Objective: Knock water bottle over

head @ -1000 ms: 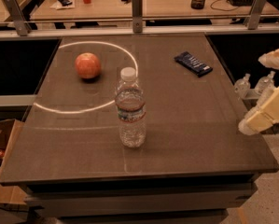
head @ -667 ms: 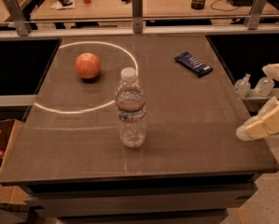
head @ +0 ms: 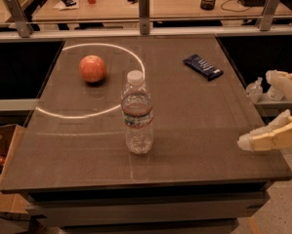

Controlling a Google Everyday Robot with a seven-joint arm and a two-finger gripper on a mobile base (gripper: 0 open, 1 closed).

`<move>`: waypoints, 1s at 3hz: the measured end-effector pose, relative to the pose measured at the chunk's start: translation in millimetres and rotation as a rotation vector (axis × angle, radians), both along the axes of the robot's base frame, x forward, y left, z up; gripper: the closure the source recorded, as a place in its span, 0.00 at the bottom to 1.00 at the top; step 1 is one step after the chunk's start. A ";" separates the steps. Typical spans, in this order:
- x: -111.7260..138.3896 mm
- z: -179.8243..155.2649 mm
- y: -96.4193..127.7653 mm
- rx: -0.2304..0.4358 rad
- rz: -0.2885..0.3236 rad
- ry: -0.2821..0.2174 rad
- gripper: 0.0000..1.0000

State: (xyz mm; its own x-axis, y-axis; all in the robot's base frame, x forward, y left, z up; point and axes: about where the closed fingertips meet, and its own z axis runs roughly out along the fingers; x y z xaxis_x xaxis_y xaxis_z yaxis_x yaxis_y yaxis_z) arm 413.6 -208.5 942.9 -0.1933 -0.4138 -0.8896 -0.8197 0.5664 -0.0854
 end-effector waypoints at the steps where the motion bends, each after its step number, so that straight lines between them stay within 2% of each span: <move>1: -11.5 34.5 41.0 0.181 0.090 -0.034 0.00; 2: -11.5 34.5 41.1 0.181 0.090 -0.034 0.00; 3: -19.9 24.4 63.1 0.227 0.123 -0.019 0.00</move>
Offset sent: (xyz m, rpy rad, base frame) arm -0.0098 0.0310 0.0246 0.1481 -0.0268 0.0722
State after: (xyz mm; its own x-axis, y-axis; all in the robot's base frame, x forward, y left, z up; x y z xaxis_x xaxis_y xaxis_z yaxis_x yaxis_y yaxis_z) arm 393.7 -145.4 967.2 -0.1365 -0.2229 -0.9652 -0.8830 0.4690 0.0166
